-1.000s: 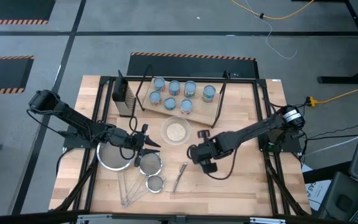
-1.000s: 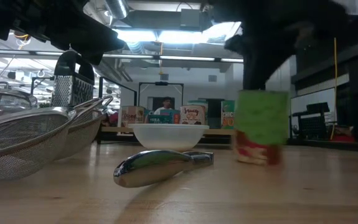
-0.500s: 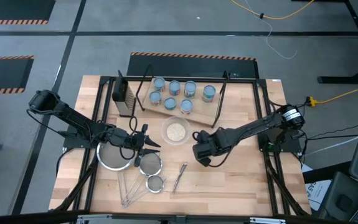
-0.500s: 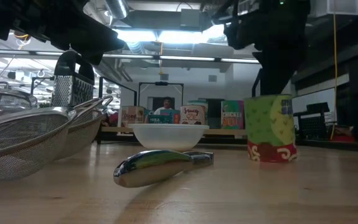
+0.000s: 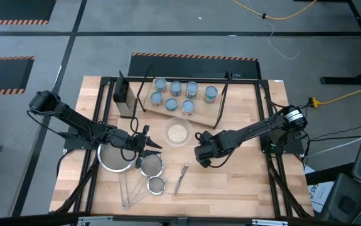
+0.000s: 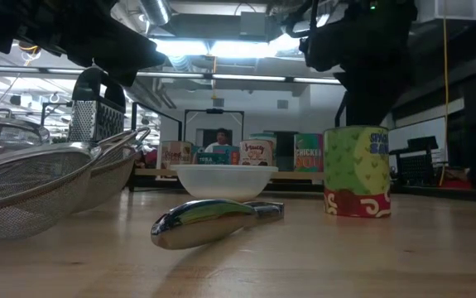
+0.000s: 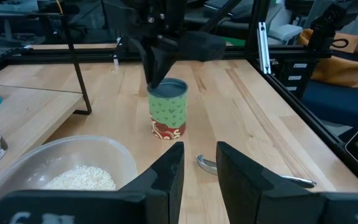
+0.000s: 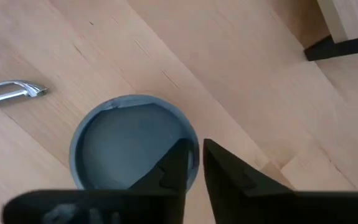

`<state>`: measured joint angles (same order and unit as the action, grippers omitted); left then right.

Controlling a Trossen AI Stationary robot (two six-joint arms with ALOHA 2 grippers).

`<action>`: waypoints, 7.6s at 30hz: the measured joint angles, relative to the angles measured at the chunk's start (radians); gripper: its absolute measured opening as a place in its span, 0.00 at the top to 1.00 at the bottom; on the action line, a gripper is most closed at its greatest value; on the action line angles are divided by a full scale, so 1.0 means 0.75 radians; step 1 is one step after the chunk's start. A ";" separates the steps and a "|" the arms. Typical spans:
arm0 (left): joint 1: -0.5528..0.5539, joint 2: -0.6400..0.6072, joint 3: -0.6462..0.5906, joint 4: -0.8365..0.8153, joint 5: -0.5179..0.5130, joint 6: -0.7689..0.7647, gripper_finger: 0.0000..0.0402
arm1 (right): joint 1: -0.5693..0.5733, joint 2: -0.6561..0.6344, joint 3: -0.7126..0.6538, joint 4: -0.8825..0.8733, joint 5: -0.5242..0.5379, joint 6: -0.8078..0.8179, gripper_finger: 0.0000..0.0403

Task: Pick and place cans onto a shelf
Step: Put the canned spaghetti sauce on the shelf, then return to Home Position

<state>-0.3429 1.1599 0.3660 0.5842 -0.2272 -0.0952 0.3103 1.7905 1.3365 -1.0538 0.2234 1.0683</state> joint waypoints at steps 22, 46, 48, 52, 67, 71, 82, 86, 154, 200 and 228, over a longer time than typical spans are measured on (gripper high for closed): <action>0.000 0.000 0.000 -0.001 0.000 0.000 0.78 | 0.123 -0.103 0.152 -0.179 0.015 -0.663 0.78; 0.000 0.000 0.000 -0.001 0.000 -0.003 0.79 | 0.181 -0.108 -0.006 0.045 -0.020 -1.599 0.78; 0.000 0.000 0.000 -0.001 0.000 -0.003 0.78 | 0.167 -0.108 -0.006 0.046 -0.076 -1.627 0.78; 0.000 0.000 0.000 -0.001 0.000 -0.004 0.78 | 0.146 -0.108 -0.006 0.058 -0.108 -1.641 0.78; 0.000 0.000 0.000 0.000 0.000 -0.004 0.78 | 0.105 -0.105 -0.155 0.186 -0.124 -1.639 0.78; 0.000 0.000 0.000 0.000 0.000 -0.004 0.78 | 0.105 -0.107 -0.162 0.202 -0.122 -1.639 0.78; 0.000 0.000 0.000 0.000 0.000 -0.004 0.78 | 0.105 -0.105 -0.164 0.314 -0.125 -1.636 0.97; 0.000 0.000 0.000 0.000 0.000 -0.004 0.78 | 0.095 -0.101 -0.147 0.351 -0.125 -1.572 0.94; 0.000 0.000 0.000 -0.010 0.000 -0.001 0.79 | -0.697 -0.106 0.035 0.159 -0.051 -1.506 0.77; 0.032 -0.019 0.000 0.231 0.000 0.092 0.79 | -0.249 -1.435 -0.788 0.823 -0.054 -1.361 0.75; 0.197 -1.543 0.004 -1.046 -0.069 0.394 0.79 | -0.249 -1.742 -1.094 0.975 -0.055 -1.259 0.75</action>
<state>-0.1949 0.0025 0.3687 -0.2006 -0.2787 0.2002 0.1238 0.4836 0.5159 -0.3227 0.1818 0.1238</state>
